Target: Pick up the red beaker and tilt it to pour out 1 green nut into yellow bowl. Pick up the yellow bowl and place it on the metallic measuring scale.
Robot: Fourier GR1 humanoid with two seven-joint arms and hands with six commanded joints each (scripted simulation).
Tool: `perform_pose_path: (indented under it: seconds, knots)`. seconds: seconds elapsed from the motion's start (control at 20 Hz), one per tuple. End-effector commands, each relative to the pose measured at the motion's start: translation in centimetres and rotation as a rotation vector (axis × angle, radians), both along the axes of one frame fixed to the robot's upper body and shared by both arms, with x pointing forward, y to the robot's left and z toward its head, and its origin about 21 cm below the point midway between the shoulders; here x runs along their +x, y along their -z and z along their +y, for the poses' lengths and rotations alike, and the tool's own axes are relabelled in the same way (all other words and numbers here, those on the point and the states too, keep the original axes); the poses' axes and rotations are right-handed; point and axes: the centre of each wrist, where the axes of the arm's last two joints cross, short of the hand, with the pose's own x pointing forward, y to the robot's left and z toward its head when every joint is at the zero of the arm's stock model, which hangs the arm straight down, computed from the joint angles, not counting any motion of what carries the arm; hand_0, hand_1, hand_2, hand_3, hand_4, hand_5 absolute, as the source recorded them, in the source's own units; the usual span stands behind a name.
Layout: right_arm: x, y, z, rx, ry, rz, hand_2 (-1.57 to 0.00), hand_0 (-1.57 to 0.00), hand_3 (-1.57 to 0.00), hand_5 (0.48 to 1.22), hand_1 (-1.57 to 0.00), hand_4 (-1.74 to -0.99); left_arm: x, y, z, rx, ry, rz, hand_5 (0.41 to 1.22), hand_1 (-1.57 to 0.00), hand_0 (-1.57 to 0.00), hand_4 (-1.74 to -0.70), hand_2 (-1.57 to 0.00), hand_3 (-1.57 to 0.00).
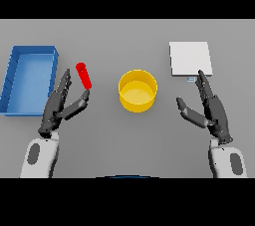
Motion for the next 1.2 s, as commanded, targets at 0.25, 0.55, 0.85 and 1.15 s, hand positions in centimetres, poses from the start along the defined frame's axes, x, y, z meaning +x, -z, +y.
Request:
perform_pose_path:
  seconds: [0.25, 0.55, 0.85, 1.15]
  knots:
    - [0.0, 0.0, -0.2, -0.008, 0.006, 0.001, 0.0, 0.0, 0.0, 0.622, 0.0, -1.295, 4.3, 0.5, -0.2, 0.017, -0.014, -0.014, 0.644, 0.0, 0.0, -1.22, 0.0, 0.0]
    - [0.0, 0.1, 0.0, -0.021, 0.022, 0.011, 0.0, 0.0, 0.0, 0.634, 0.0, -1.299, 7.1, 1.5, -1.5, 0.05, -0.012, -0.016, 0.635, 0.0, 0.0, -1.22, 0.0, 0.0]
    - [0.9, 0.0, -0.3, -0.031, 0.031, 0.008, 0.0, 0.0, 0.0, 0.646, 0.0, -1.3, 8.9, 2.2, -2.0, 0.049, 0.003, -0.038, 0.686, 0.0, 0.0, -1.29, 0.0, 0.0]
    - [0.3, -0.1, -0.4, -0.024, 0.029, 0.011, 0.0, 0.0, 0.0, 0.645, 0.0, -1.292, 9.9, 2.7, -3.2, -0.022, -0.042, -0.042, 0.786, -0.56, -0.58, -1.42, -0.55, -0.42]
